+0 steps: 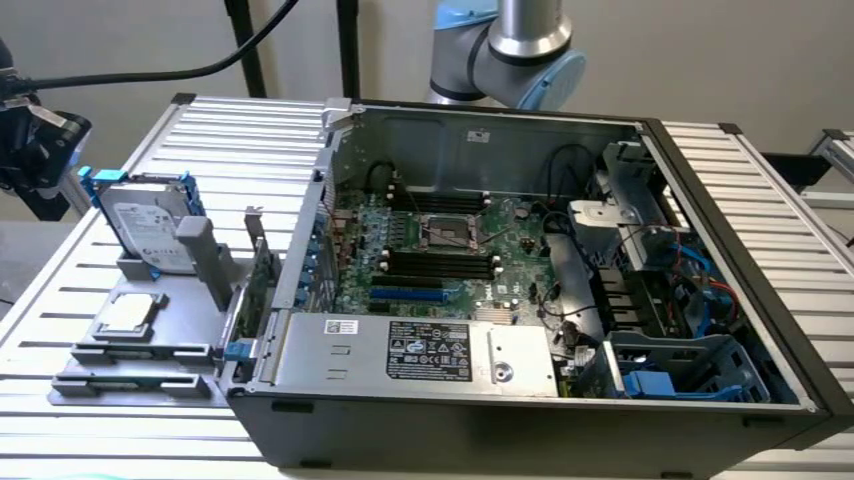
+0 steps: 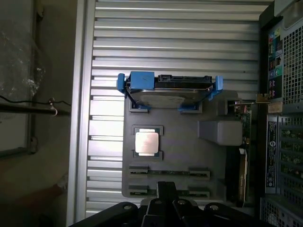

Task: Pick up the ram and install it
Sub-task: 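Reach for the ram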

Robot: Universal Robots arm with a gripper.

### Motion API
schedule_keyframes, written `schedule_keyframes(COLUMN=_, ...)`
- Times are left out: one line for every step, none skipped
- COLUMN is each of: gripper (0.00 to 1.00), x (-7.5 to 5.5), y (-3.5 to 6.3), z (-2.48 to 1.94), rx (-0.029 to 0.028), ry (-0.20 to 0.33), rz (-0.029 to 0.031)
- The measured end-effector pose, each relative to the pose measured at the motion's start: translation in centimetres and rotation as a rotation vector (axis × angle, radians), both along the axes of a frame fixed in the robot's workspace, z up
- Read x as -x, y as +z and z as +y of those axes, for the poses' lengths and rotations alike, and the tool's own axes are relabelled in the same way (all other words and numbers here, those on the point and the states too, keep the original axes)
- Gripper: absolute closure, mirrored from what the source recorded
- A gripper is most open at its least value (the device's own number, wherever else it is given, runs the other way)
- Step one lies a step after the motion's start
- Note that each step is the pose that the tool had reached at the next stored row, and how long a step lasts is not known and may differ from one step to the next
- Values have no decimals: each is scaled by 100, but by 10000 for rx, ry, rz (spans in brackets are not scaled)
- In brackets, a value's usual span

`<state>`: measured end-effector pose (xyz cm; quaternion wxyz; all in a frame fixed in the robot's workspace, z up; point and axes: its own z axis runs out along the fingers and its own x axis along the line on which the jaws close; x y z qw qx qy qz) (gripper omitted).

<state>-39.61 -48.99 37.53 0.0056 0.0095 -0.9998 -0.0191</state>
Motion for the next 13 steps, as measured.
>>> schedule_keyframes(gripper=89, x=1, y=-1, z=-4, rx=0, ry=-1, rz=1)
schedule_keyframes(gripper=89, x=0, y=-2, z=-14, rx=-1, ry=1, rz=-1)
schedule_keyframes(gripper=89, x=0, y=-2, z=-29, rx=0, ry=0, rz=1)
schedule_keyframes(gripper=89, x=0, y=-2, z=-48, rx=1, ry=-1, rz=3)
schedule_keyframes(gripper=89, x=0, y=-4, z=-64, rx=0, ry=0, rz=3)
schedule_keyframes(gripper=89, x=-3, y=-5, z=-79, rx=0, ry=0, rz=7)
schedule_keyframes(gripper=89, x=-10, y=-6, z=-99, rx=0, ry=0, rz=15)
schedule_keyframes(gripper=89, x=-21, y=-9, z=-120, rx=0, ry=0, rz=24)
schedule_keyframes(gripper=89, x=-34, y=-13, z=-137, rx=-1, ry=1, rz=29)
schedule_keyframes(gripper=89, x=-51, y=-18, z=-153, rx=-2, ry=1, rz=36)
schedule_keyframes(gripper=89, x=-71, y=-24, z=-173, rx=-1, ry=-1, rz=45)
schedule_keyframes(gripper=89, x=-85, y=-33, z=-189, rx=0, ry=0, rz=47)
schedule_keyframes(gripper=89, x=-98, y=-43, z=-209, rx=1, ry=0, rz=50)
